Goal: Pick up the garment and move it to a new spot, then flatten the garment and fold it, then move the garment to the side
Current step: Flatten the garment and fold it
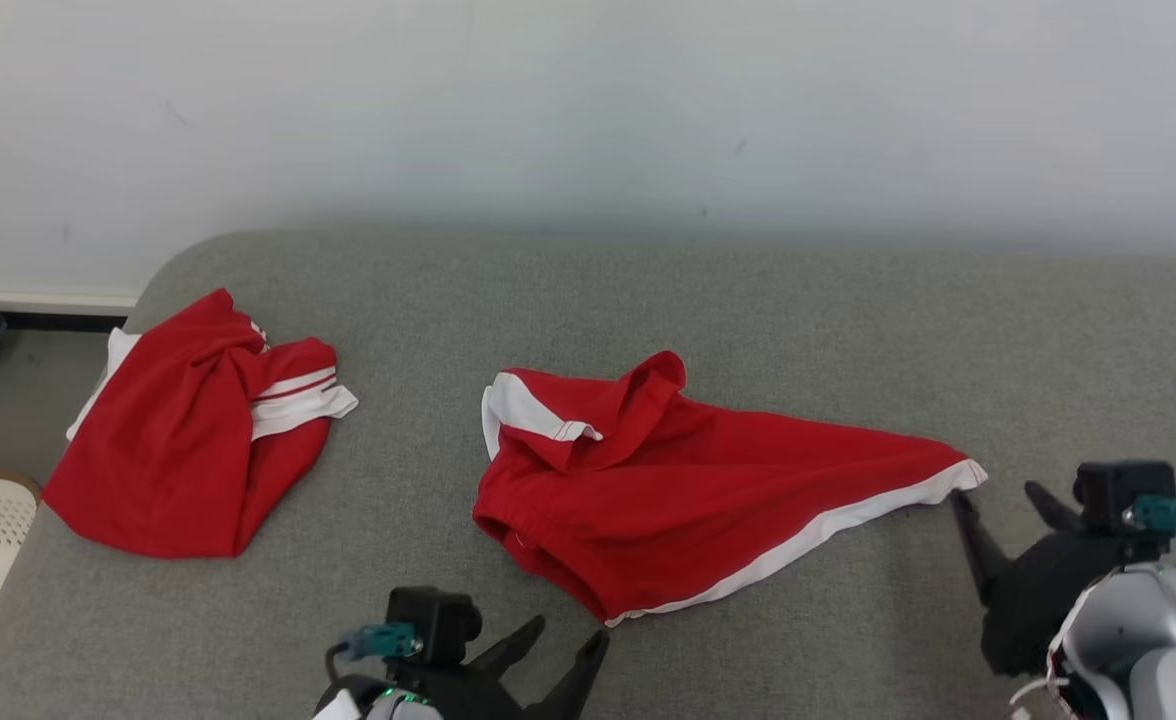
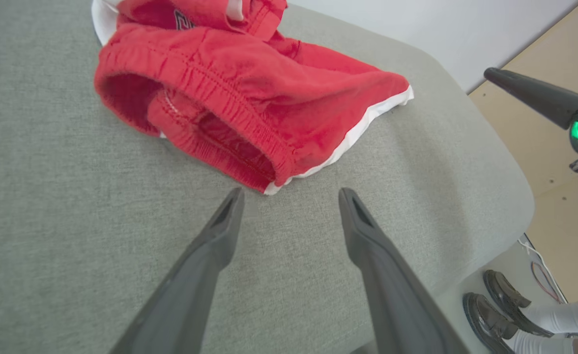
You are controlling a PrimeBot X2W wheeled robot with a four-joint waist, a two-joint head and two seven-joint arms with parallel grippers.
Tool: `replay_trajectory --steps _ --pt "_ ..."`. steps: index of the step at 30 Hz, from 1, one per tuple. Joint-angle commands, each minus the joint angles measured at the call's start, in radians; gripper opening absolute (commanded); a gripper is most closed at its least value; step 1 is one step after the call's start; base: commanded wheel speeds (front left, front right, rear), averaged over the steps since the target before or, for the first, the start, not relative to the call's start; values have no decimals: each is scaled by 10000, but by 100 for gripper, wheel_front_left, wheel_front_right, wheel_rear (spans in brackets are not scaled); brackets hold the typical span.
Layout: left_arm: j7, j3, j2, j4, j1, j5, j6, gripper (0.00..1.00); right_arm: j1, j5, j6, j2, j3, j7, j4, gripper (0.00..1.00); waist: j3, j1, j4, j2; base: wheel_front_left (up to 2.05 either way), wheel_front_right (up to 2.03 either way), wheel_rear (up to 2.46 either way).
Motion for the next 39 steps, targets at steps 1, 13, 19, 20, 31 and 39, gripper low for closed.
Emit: replay_trajectory --steps 1,13,19,20,31,39 --pt "104 -107 -150 280 -362 66 -133 100 -391 45 32 -165 -167 2 154 100 291 -1 45 0 0 0 0" --pt "354 -727 -1135 2382 -1867 369 -817 100 -2055 -224 32 -502 -863 -283 1666 100 1192 -1 160 0 0 0 0" --pt "-234 -855 -1390 2983 -2208 642 -893 100 -2447 -296 32 -527 -1088 -389 2207 100 1468 -1 177 0 0 0 0" --pt "-344 -892 -1435 3086 -2253 648 -902 100 -2516 -326 32 -504 -1205 -358 2321 100 1508 -1 175 0 0 0 0" --pt "-727 -1232 -1718 3832 -2580 741 -1037 100 -3046 -447 32 -439 -1626 -364 3249 100 1759 -1 335 0 0 0 0" --pt "-763 -1417 -1816 4140 -2652 506 -1183 87 -3348 -438 32 -364 -2021 -410 3915 100 1851 -1 496 0 0 0 0"
